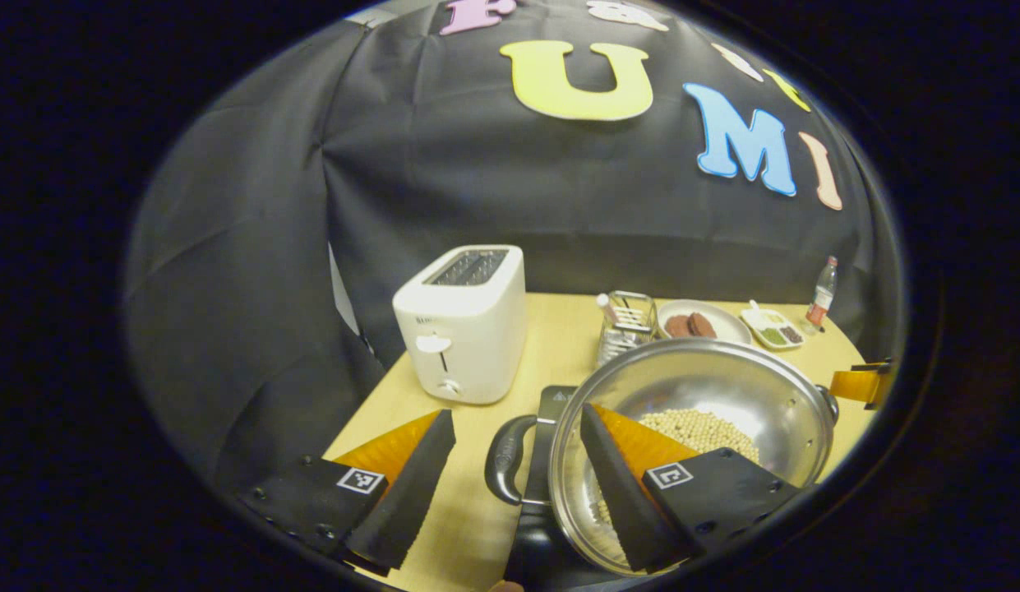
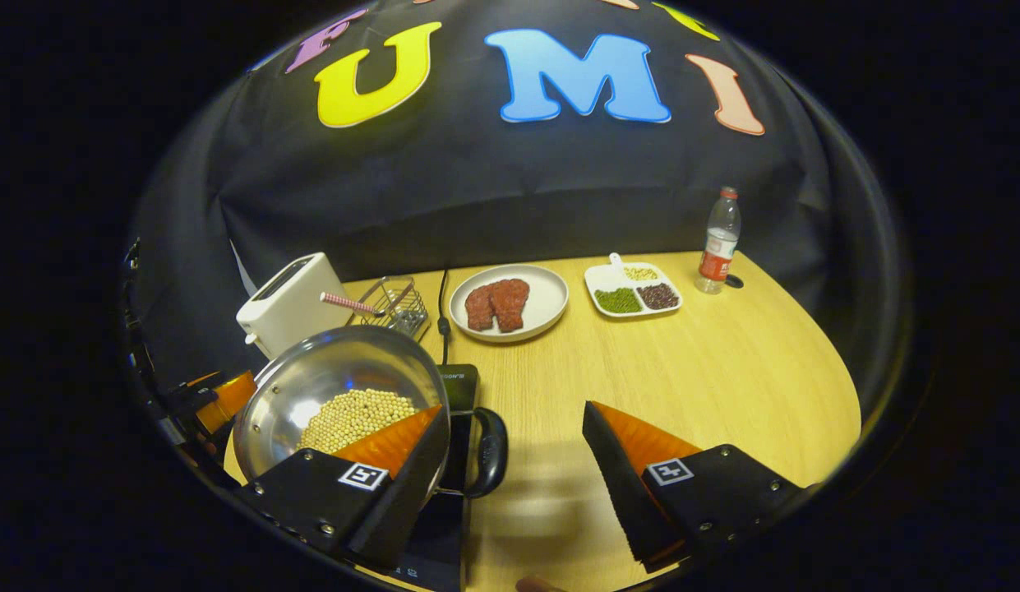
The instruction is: First push the handle of the pot to place it horizontally, then grasp the pot with both hands and set it on the induction cooktop.
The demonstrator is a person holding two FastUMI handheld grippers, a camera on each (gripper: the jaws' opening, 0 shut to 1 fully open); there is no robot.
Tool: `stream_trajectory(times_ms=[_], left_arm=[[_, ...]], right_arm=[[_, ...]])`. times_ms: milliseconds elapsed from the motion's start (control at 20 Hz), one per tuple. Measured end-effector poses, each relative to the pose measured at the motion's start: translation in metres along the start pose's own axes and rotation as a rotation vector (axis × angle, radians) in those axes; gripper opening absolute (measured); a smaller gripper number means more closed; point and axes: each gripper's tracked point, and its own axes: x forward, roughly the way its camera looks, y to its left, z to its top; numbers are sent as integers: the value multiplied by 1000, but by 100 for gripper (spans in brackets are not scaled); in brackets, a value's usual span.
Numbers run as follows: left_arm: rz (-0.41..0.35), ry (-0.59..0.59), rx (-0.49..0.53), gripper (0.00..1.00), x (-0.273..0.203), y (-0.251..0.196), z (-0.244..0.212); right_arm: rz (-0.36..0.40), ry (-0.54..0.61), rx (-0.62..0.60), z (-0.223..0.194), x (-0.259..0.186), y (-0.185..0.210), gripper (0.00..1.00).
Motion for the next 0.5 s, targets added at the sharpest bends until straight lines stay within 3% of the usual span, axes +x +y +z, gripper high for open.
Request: stream_trajectory(times_ms=[50, 200, 500], left_arm=[[13, -30, 4, 100, -11, -6, 12], [11, -107, -27, 100, -49, -44, 39], [-57, -224, -81, 97, -125, -142, 74]], right_arm=[[-2, -36, -12, 9, -11, -11, 98], [-7, -138, -57, 32, -53, -45, 98], [-10, -322, -163, 59, -137, -110, 98]])
